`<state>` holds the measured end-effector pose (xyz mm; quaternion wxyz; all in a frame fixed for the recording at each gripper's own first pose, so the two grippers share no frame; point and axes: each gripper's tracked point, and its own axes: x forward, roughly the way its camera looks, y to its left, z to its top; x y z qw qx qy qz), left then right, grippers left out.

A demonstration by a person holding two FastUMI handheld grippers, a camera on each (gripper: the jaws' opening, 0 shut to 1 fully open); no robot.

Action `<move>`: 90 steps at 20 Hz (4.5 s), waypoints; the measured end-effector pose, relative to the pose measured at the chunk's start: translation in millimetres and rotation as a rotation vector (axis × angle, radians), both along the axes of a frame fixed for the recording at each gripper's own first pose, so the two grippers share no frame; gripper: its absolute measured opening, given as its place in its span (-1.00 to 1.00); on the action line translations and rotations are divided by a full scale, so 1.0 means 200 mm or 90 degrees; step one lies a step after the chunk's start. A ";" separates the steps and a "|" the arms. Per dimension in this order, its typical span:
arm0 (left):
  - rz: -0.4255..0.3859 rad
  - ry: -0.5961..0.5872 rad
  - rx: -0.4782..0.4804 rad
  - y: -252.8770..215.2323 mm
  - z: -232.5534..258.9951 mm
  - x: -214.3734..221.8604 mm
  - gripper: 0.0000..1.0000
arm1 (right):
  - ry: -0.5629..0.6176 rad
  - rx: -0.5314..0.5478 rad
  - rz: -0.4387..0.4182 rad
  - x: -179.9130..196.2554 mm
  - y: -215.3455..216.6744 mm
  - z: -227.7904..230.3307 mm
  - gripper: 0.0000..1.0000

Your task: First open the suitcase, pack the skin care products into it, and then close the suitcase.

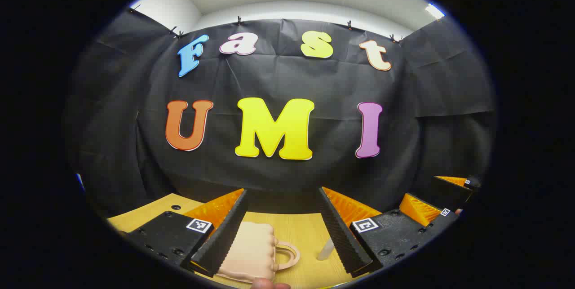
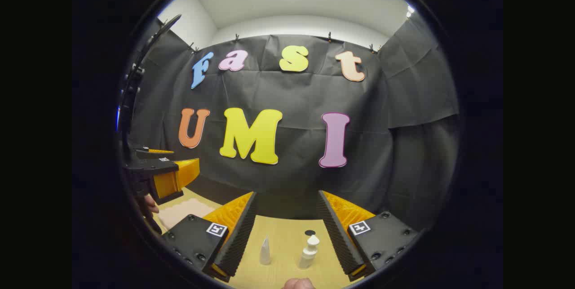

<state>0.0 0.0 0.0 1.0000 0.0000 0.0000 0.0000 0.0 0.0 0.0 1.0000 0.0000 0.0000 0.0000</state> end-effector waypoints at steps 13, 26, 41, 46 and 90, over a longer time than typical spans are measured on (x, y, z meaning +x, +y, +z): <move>0.018 0.007 0.009 0.07 -0.03 0.02 0.95 | 0.010 0.007 0.010 0.08 0.04 -0.04 0.59; -0.055 0.156 0.123 -0.09 -0.52 -0.04 0.96 | 0.069 -0.006 -0.009 0.06 -0.19 -0.26 0.59; -0.128 0.380 0.605 -0.01 -1.33 0.07 0.93 | 0.118 -0.036 -0.053 0.01 -0.55 -0.42 0.59; -0.148 0.421 0.651 -0.06 -1.44 0.11 0.58 | 0.119 -0.050 -0.047 0.00 -0.60 -0.43 0.59; 0.124 0.177 0.231 1.51 -0.26 0.26 -0.95 | 0.090 -0.041 -0.004 0.09 0.02 -0.20 0.59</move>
